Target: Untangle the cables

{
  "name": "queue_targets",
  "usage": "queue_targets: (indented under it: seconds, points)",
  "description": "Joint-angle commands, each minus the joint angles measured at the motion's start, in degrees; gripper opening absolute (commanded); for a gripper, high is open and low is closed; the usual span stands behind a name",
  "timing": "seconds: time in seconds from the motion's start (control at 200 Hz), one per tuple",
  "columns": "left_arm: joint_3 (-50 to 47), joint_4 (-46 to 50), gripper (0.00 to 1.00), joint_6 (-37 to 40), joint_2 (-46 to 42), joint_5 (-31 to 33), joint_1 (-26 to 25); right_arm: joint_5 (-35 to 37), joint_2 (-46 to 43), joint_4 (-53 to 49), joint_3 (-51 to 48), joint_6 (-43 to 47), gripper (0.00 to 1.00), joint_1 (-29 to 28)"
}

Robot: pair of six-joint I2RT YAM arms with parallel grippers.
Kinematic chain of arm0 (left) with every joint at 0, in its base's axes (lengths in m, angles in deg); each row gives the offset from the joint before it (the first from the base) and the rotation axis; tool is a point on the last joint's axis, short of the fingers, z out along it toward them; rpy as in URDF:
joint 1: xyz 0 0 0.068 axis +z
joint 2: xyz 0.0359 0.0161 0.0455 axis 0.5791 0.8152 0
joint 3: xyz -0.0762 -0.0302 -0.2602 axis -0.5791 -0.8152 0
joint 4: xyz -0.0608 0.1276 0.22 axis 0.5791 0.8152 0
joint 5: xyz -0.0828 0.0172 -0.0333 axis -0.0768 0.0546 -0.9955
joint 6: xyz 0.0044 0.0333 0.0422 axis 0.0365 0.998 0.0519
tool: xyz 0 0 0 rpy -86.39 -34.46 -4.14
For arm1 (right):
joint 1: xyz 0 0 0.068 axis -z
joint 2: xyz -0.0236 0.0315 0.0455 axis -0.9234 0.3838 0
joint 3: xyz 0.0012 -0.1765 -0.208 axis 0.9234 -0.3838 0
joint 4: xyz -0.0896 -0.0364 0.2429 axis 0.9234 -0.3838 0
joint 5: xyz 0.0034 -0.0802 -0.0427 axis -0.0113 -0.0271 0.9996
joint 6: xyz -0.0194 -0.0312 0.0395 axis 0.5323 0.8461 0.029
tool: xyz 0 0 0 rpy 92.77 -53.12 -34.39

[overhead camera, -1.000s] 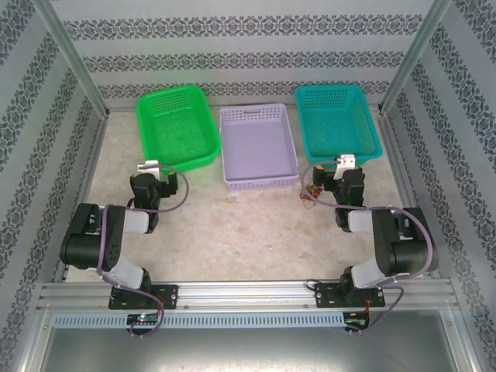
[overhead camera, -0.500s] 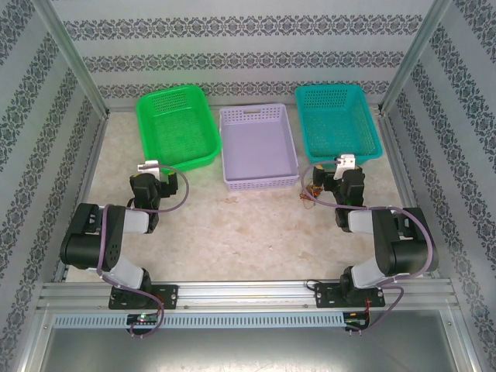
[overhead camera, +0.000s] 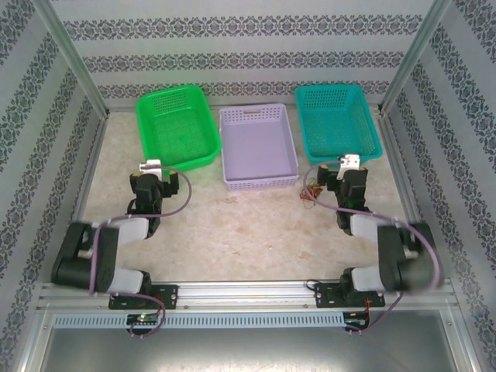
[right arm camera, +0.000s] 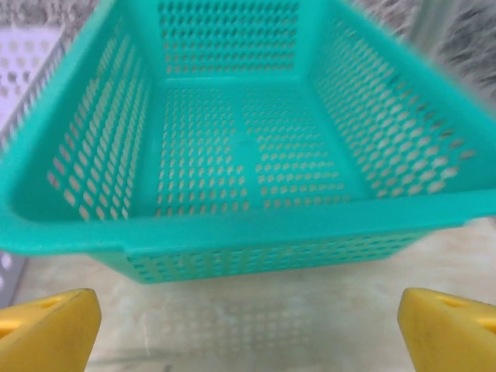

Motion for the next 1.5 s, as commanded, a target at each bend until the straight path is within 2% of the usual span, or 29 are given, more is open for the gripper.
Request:
queue_targets:
  seconds: [0.0,0.035,0.06,0.1,0.145,0.18,0.21,0.235,0.25,0.29,0.325,0.39,0.435,0.485,0.569,0.694,0.729,0.794,0.884,1.064,1.174,1.214,1.329,1.389,1.494]
  points:
    - [10.7,12.9,1.0,1.3,-12.6,6.3,-4.5,13.9,-17.9,-10.3,5.1,-1.2,0.98,-5.5]
    - [15.8,18.1,1.0,2.1,-13.7,5.6,-5.9,19.0,-21.2,-17.8,10.3,-4.0,0.98,-7.1]
    - [20.0,22.8,1.0,2.4,-13.8,5.7,-6.7,21.3,-22.6,-25.5,16.0,-9.2,0.98,-7.5]
    - [27.3,30.8,1.0,0.2,-12.4,7.2,-7.6,18.9,-23.6,-41.5,25.0,-18.6,0.98,-5.6]
    - [36.2,43.8,1.0,-9.5,-9.4,10.4,-7.6,11.1,-23.4,-58.1,33.8,-26.3,0.98,-2.1]
    - [43.2,54.5,0.99,-18.7,-6.7,13.1,-7.4,12.2,-23.0,-67.8,37.1,-37.1,0.98,-0.6]
    - [49.2,66.2,0.99,-29.4,-4.0,14.8,-7.0,9.8,-23.0,-69.8,37.4,-41.6,0.98,1.1]
    - [53.4,76.8,0.99,-38.8,-1.5,16.2,-6.7,2.6,-23.3,-68.3,36.8,-40.8,0.98,3.3]
    - [54.9,80.2,0.99,-42.0,-0.3,15.5,-6.2,-2.1,-23.4,-67.6,36.6,-40.0,0.97,4.3]
    - [56.6,80.6,1.0,-41.5,1.9,5.5,-4.5,-9.3,-23.0,-69.7,37.8,-38.7,0.87,5.0]
    - [57.3,78.9,0.92,-40.6,3.4,-2.2,-4.3,-9.2,-22.0,-77.1,40.5,-40.0,0.82,3.7]
    - [57.4,78.2,0.85,-43.1,4.7,-7.1,-7.8,-6.9,-20.3,-90.9,43.2,-44.7,0.71,0.7]
    - [56.2,76.7,0.79,-43.9,4.9,-10.9,-11.0,-11.5,-20.1,-94.1,40.7,-47.3,0.65,-0.4]
    - [54.0,74.8,0.72,-44.5,4.7,-15.1,-14.8,-18.6,-20.5,-93.6,35.1,-50.7,0.62,-0.6]
    - [49.3,72.5,0.6,-44.6,4.4,-20.6,-21.6,-25.3,-20.8,-88.3,26.0,-56.5,0.6,-0.7]
    - [42.6,71.6,0.54,-44.8,3.6,-22.7,-28.8,-22.9,-18.7,-78.3,20.8,-57.9,0.71,-0.3]
    - [40.5,70.2,0.53,-45.5,3.2,-23.5,-30.1,-24.1,-17.1,-75.3,19.7,-58.5,0.72,0.8]
    - [37.5,67.4,0.53,-46.7,2.3,-24.3,-31.7,-28.0,-13.0,-67.3,18.0,-59.4,0.72,2.5]
    - [36.6,66.1,0.53,-47.0,2.5,-24.3,-32.7,-29.8,-6.7,-62.4,19.4,-58.3,0.72,2.7]
    - [38.4,66.9,0.54,-46.0,3.4,-22.2,-32.9,-30.3,2.8,-58.1,22.7,-57.4,0.73,2.1]
    - [40.2,67.1,0.53,-45.7,5.1,-22.7,-32.9,-29.5,8.8,-57.5,23.7,-56.2,0.7,2.0]
    - [41.1,67.4,0.53,-45.5,5.8,-22.9,-33.0,-29.8,10.8,-56.5,23.4,-56.0,0.67,1.9]
    - [42.4,67.4,0.53,-45.4,6.9,-23.4,-33.2,-31.0,15.3,-53.9,23.0,-55.4,0.51,1.5]
    - [42.7,67.4,0.53,-45.6,7.3,-23.6,-33.3,-31.0,16.0,-54.4,23.2,-54.4,0.39,1.1]
    - [42.9,67.4,0.53,-46.3,7.6,-24.1,-33.4,-28.0,12.8,-58.8,23.2,-52.4,0.11,0.2]
